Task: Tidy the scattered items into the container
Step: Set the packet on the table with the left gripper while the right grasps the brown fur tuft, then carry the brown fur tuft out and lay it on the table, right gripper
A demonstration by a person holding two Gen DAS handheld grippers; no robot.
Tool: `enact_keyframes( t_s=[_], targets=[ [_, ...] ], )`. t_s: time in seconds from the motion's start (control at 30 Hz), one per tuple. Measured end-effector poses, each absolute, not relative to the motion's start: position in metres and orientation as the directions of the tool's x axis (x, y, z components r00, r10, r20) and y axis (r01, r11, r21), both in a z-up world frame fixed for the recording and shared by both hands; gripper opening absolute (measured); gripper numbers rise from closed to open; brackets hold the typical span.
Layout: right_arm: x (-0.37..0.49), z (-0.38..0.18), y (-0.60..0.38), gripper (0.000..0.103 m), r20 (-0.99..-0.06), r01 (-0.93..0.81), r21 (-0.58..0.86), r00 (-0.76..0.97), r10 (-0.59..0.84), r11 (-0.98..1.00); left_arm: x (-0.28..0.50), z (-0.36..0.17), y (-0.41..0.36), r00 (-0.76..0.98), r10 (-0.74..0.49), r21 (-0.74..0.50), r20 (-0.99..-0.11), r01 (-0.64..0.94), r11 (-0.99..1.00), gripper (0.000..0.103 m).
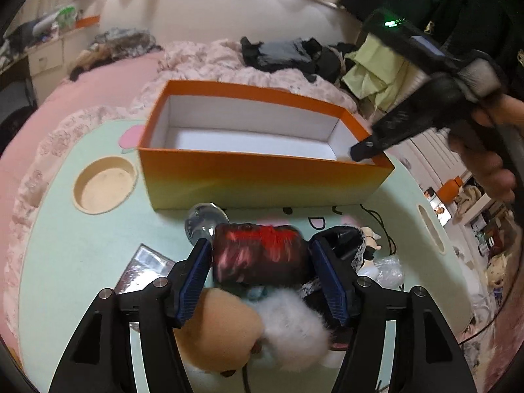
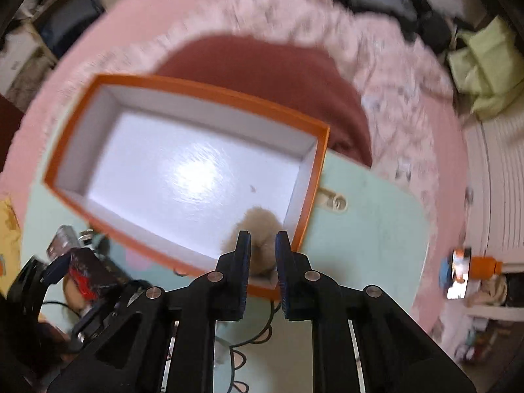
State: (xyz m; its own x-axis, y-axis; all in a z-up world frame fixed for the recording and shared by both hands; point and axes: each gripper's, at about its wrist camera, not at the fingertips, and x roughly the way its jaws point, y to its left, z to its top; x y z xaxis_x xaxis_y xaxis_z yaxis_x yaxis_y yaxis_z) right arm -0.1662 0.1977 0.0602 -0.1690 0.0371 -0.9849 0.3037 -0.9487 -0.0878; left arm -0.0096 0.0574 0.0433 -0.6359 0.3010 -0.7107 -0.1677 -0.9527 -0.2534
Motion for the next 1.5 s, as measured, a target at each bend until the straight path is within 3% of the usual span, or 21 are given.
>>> enact_keyframes(
  t_s=[0.13, 0.37, 0.47, 0.57, 0.8, 0.93, 1.1, 1.2, 1.3, 1.5],
  targets=[
    [-0.180, 0.054, 0.190, 0.018, -0.984, 0.301, -0.137, -0.154, 0.094, -0.944, 0.000, 0.047, 0.047, -0.648, 0.362, -0.325, -0.670, -0.183, -0.928, 0.063],
    [-0.184, 0.023, 0.170, 0.025, -0.979, 0.321, -0.204, -0.073, 0.191, -0.925, 0.003, 0.048, 0.044, -0.649, 0.369, -0.337, -0.665, -0.180, -0.924, 0.064],
    [-0.181, 0.018, 0.166, 0.023, -0.971, 0.332, -0.238, -0.100, 0.217, -0.913, 0.001, 0.046, 0.040, -0.649, 0.371, -0.344, -0.665, -0.175, -0.923, 0.064],
    [-0.177, 0.025, 0.165, 0.015, -0.979, 0.345, -0.195, -0.133, 0.157, -0.918, 0.000, 0.045, 0.037, -0.645, 0.375, -0.352, -0.666, -0.172, -0.920, 0.064],
    [-0.154, 0.090, 0.178, 0.014, -0.951, 0.305, -0.071, -0.309, -0.028, -0.950, 0.002, 0.047, 0.030, -0.653, 0.373, -0.366, -0.659, -0.154, -0.918, 0.064],
    [-0.112, 0.131, 0.172, 0.014, -0.909, 0.364, 0.000, -0.388, -0.152, -0.931, 0.000, 0.049, 0.021, -0.654, 0.375, -0.385, -0.657, -0.136, -0.913, 0.064],
    [-0.072, 0.123, 0.159, 0.014, -0.914, 0.485, 0.049, -0.331, -0.235, -0.873, -0.003, 0.051, 0.014, -0.648, 0.369, -0.387, -0.666, -0.122, -0.914, 0.064],
    [-0.068, 0.088, 0.156, 0.017, -0.944, 0.512, 0.096, -0.224, -0.241, -0.853, -0.007, 0.053, 0.013, -0.628, 0.356, -0.372, -0.692, -0.112, -0.922, 0.064],
    [-0.066, 0.064, 0.156, 0.027, -0.963, 0.517, 0.090, -0.173, -0.207, -0.851, -0.012, 0.061, 0.010, -0.610, 0.318, -0.332, -0.725, -0.095, -0.939, 0.067],
    [-0.077, 0.095, 0.161, 0.028, -0.944, 0.463, 0.002, -0.291, -0.154, -0.887, -0.037, 0.099, 0.014, -0.603, 0.251, -0.218, -0.757, -0.128, -0.968, 0.075]
  ],
)
